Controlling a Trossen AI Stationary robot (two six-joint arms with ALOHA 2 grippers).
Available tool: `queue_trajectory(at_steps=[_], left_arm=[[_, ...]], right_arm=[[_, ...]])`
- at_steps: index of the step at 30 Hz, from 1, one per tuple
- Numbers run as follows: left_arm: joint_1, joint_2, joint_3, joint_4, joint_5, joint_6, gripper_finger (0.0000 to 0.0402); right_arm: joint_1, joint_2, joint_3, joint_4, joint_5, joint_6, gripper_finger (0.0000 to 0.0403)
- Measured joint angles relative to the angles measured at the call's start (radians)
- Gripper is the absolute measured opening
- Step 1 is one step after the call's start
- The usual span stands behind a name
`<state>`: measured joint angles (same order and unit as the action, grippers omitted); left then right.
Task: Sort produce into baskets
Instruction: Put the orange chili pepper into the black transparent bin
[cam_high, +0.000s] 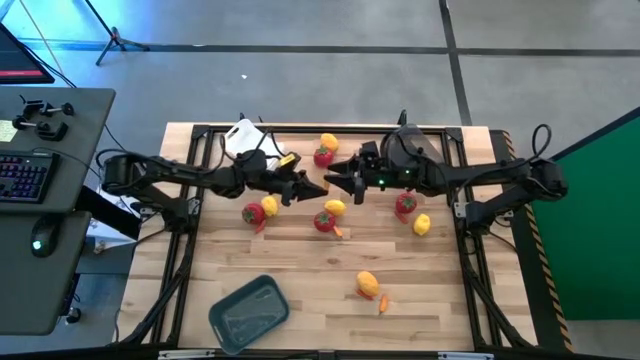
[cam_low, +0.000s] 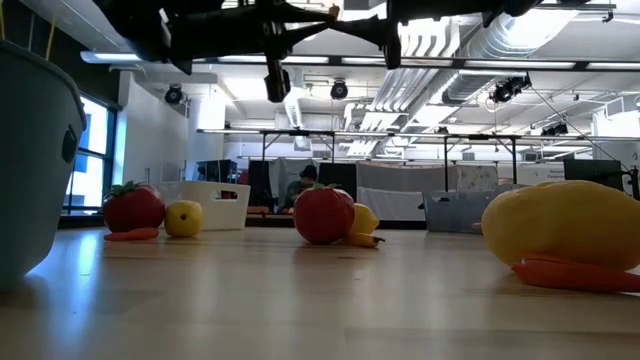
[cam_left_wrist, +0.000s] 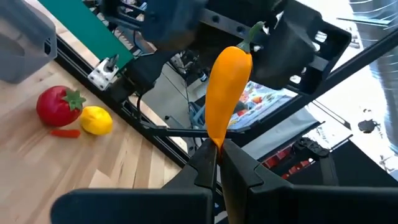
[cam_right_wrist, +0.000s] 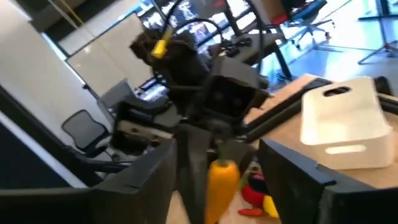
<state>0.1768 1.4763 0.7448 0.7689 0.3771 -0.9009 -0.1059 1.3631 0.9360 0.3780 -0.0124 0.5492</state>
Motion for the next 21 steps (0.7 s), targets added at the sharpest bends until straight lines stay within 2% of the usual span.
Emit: queue_trajectory(at_steps=[5, 10, 13, 18, 21], left_arm=[[0.0, 0.029, 0.035, 0.0, 0.007, 0.013, 0.0], [0.012, 0.034, 0.042, -0.003, 0.007, 0.023, 0.0], [0.023, 0.034, 0.042, -0.005, 0.007, 0.019, 0.0], [0.039, 0.034, 0.042, -0.007, 0.006, 0.015, 0.0003], [0.039, 0.033, 0.042, -0.006, 0.001, 0.031, 0.0012]], right_arm=[[-0.008, 0.0, 0.0, -0.016, 0.006, -0.003, 0.0176], [-0.008, 0.0, 0.0, -0.02, -0.031, -0.025, 0.0152], [-0.008, 0.0, 0.0, -0.018, -0.043, -0.032, 0.0116], [-0.008, 0.0, 0.0, -0.01, -0.056, -0.035, 0.0028], [-0.008, 0.0, 0.0, 0.001, -0.056, -0.053, 0.0011]])
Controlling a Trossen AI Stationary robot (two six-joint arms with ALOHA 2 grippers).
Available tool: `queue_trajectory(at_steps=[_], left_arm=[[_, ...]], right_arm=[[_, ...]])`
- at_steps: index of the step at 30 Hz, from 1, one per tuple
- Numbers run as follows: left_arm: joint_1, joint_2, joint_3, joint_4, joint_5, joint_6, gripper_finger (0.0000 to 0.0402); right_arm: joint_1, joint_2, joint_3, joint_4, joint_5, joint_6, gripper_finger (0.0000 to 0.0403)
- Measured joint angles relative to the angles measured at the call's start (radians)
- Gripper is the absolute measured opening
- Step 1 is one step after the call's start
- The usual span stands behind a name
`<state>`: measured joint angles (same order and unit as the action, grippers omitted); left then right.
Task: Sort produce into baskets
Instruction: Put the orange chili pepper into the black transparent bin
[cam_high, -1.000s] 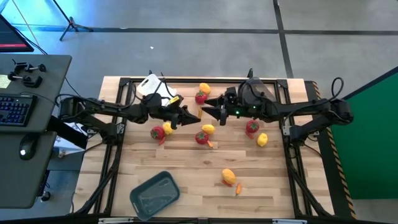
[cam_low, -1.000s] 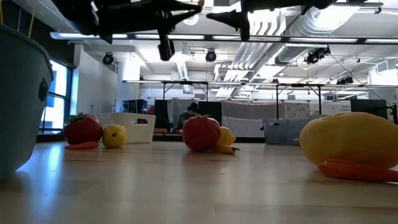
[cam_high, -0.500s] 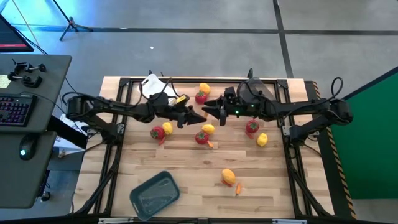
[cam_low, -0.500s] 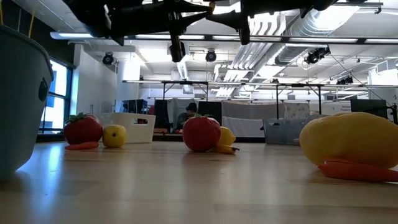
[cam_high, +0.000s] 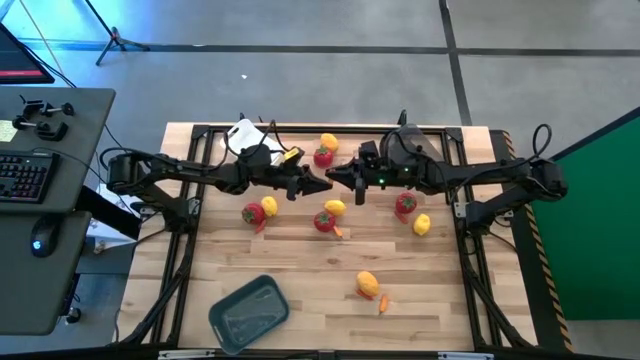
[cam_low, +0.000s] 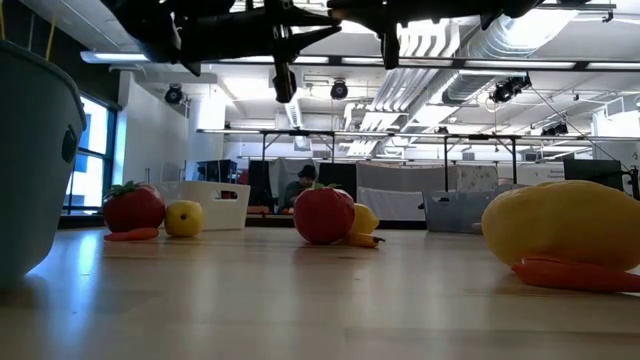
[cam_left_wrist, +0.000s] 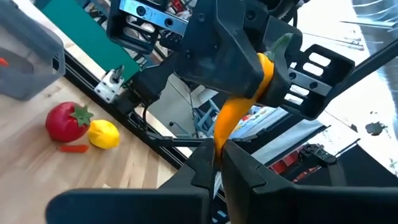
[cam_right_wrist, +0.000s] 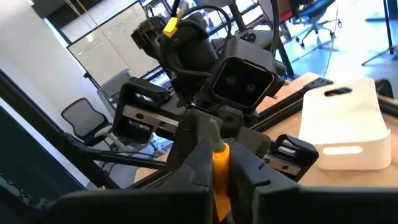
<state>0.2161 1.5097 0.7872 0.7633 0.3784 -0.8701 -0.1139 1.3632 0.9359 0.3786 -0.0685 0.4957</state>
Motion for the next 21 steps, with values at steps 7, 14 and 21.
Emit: queue_trajectory(at_steps=[7, 14, 21], left_arm=[[0.02, -0.005, 0.0, -0.059, 0.034, 0.104, 0.0057], [0.042, -0.075, 0.0, -0.299, 0.124, 0.369, 0.008], [0.001, -0.221, 0.0, -0.648, 0.169, 0.521, 0.0068]], right_arm=[[-0.074, -0.087, 0.0, -0.088, -0.003, -0.023, 0.0019], [-0.234, -0.253, 0.0, -0.478, 0.039, -0.113, 0.0005], [-0.432, -0.267, 0.0, -0.892, 0.067, -0.207, 0.0004]])
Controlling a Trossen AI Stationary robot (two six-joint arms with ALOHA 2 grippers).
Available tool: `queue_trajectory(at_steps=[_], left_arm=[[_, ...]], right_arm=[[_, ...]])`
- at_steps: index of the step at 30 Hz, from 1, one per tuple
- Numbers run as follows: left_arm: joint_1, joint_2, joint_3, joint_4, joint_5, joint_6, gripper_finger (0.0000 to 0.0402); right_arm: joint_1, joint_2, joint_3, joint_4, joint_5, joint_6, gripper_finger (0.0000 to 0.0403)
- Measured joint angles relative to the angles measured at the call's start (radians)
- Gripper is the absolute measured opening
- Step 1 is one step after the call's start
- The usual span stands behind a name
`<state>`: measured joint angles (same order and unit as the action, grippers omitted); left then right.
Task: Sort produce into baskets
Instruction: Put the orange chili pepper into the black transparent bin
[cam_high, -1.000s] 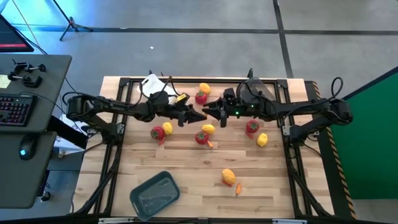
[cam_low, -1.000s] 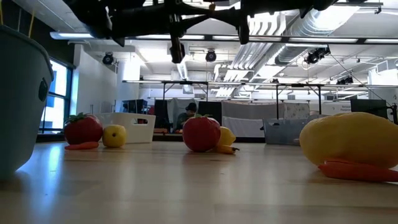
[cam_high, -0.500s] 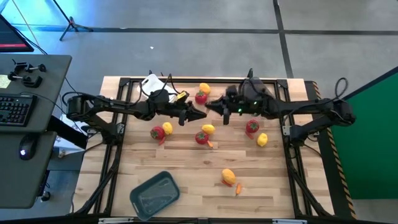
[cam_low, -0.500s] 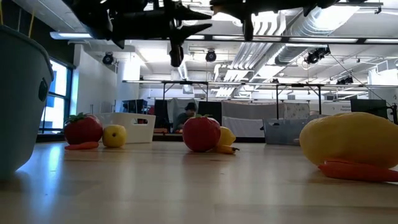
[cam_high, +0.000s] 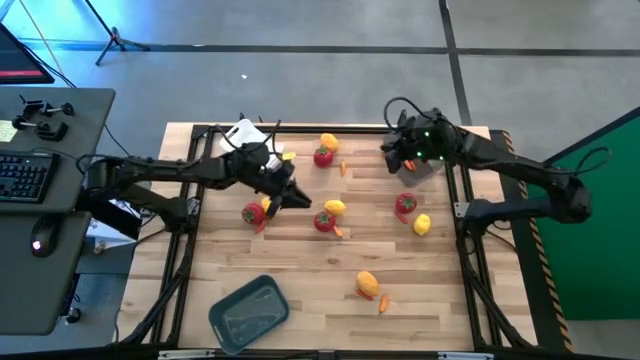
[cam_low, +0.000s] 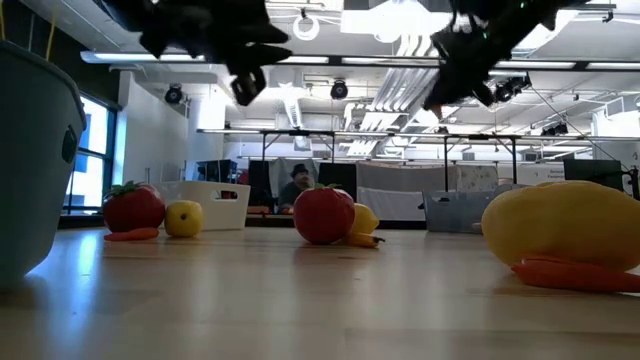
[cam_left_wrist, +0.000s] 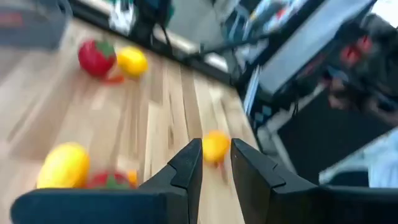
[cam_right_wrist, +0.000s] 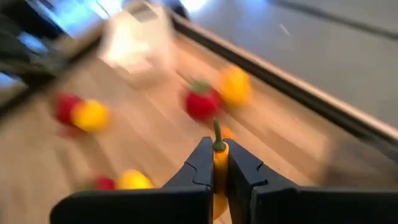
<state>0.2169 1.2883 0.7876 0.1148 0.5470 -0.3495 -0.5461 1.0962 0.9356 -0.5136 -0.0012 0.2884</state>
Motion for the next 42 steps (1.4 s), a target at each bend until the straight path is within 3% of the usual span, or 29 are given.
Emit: queue_trajectory(at_steps=[10, 14, 21, 25, 32, 42], left_arm=[[-0.129, -0.143, 0.0, -0.347, -0.031, 0.026, 0.0031], [-0.205, -0.17, 0.0, -0.39, -0.066, 0.0, 0.0005], [-0.373, -0.175, 0.0, -0.398, -0.075, -0.142, 0.0], [-0.494, -0.17, 0.017, -0.442, -0.173, -0.225, 0.0], [-0.689, -0.05, 0.147, -0.582, -0.35, -0.331, 0.0], [-0.831, 0.194, 0.207, -0.581, -0.4, -0.618, 0.0]], right_arm=[[-0.225, 0.179, -0.002, -0.161, 0.015, -0.161, 0.0003], [-0.273, 0.259, -0.002, -0.16, 0.013, -0.196, 0.0003], [-0.312, 0.353, -0.002, -0.157, 0.004, -0.208, 0.0003], [-0.322, 0.368, -0.002, -0.151, 0.0, -0.23, 0.0003], [-0.35, 0.369, -0.002, -0.147, -0.003, -0.248, 0.0003], [-0.399, 0.37, -0.002, -0.153, -0.018, -0.335, 0.0003]])
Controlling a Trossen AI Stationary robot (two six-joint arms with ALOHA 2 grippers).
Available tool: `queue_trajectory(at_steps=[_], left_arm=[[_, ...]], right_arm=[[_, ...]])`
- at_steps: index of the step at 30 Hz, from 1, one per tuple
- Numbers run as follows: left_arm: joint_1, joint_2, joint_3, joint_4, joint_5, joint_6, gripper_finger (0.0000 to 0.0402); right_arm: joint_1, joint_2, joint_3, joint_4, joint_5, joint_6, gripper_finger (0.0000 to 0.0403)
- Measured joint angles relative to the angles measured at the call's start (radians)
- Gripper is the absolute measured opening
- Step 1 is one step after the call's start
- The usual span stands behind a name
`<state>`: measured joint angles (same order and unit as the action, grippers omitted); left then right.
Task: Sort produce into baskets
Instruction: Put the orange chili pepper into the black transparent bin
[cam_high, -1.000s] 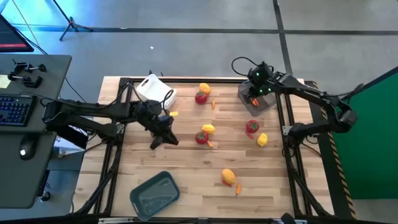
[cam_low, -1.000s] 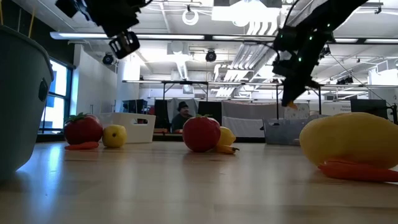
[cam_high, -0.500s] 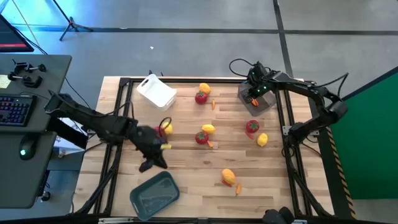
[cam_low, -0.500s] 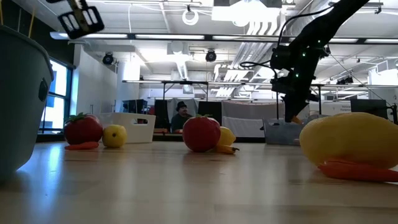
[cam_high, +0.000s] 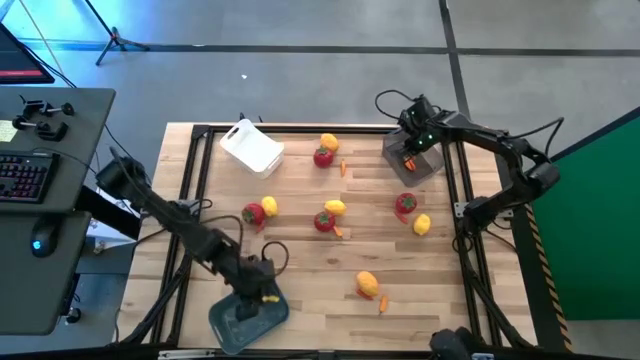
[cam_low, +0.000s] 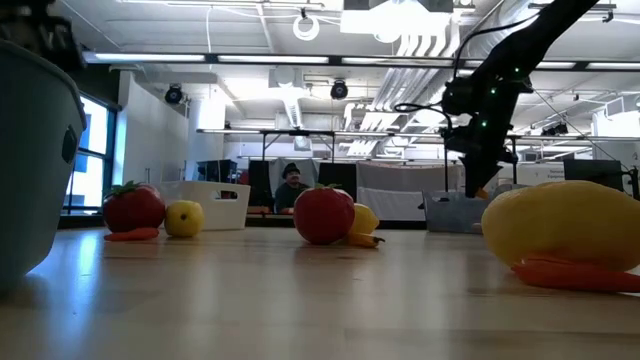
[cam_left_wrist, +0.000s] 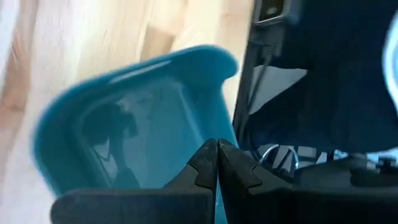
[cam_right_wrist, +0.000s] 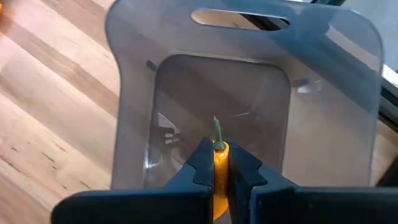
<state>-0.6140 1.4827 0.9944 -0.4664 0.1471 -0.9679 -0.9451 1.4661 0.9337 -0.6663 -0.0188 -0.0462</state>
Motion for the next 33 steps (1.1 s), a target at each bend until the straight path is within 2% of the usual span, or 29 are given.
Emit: queue_trajectory(at_steps=[3, 8, 17, 21, 33], left_arm=[[-0.005, 0.055, 0.011, -0.001, -0.006, -0.079, 0.0], [-0.006, 0.112, 0.027, 0.002, -0.034, -0.141, 0.0], [-0.001, 0.141, 0.027, -0.027, -0.101, -0.281, 0.0], [-0.002, 0.141, 0.027, -0.098, -0.137, -0.33, 0.0], [0.005, 0.141, 0.027, -0.219, -0.171, -0.322, 0.0]], right_arm=[[-0.013, 0.022, 0.0, 0.003, -0.035, -0.026, 0.0003], [-0.019, 0.082, 0.0, 0.008, -0.033, -0.036, 0.0003], [-0.019, 0.15, 0.0, 0.103, -0.011, -0.003, 0.0003], [-0.019, 0.15, 0.0, 0.123, -0.011, 0.005, 0.0003], [-0.019, 0.15, 0.0, 0.116, -0.017, -0.02, 0.0003]])
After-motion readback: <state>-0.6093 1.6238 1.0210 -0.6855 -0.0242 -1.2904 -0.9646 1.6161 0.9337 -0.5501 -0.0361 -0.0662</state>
